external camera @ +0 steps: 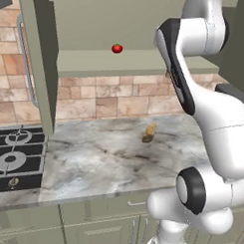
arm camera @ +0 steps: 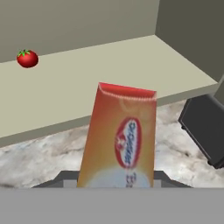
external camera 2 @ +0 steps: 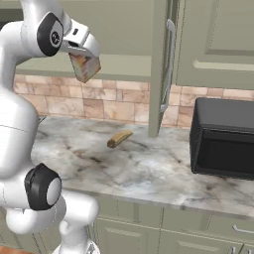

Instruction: Pick the boxed food and cereal from the counter and place them in the cabinets closest to them.

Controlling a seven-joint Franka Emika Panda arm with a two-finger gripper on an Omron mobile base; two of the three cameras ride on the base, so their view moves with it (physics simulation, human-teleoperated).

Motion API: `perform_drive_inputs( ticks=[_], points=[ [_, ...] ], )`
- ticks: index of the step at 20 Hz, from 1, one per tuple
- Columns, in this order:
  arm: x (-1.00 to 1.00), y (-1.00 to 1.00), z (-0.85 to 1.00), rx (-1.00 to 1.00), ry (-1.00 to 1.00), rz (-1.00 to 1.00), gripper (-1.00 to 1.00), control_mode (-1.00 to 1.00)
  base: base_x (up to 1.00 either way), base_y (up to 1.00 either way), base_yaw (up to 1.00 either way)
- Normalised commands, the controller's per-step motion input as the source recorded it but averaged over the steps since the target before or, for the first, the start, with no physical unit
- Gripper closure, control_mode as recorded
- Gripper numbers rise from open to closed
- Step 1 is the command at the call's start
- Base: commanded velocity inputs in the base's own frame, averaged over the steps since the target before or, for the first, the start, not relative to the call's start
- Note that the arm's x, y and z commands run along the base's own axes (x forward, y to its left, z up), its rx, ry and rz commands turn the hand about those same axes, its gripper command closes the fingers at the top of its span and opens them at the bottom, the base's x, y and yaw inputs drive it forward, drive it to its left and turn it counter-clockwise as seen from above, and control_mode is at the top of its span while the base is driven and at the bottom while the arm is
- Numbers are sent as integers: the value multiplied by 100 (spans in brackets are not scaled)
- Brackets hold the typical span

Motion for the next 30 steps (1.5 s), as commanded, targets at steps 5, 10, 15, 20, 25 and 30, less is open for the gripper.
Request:
perform_drive_inputs(
  ticks=[5,10,15,20,25,30],
  points=[
    [17,-4,8,0,0,0,100,-100,0,0,0],
    [23,0,8,0,0,0,100,-100,0,0,0],
    [28,0,8,2,0,0,100,-100,0,0,0],
    [16,0,-8,1,0,0,100,-100,0,0,0],
    [12,0,-7,0,-1,1,100,-100,0,0,0],
    [29,0,-2,0,-3,1,100,-100,0,0,0]
  ],
)
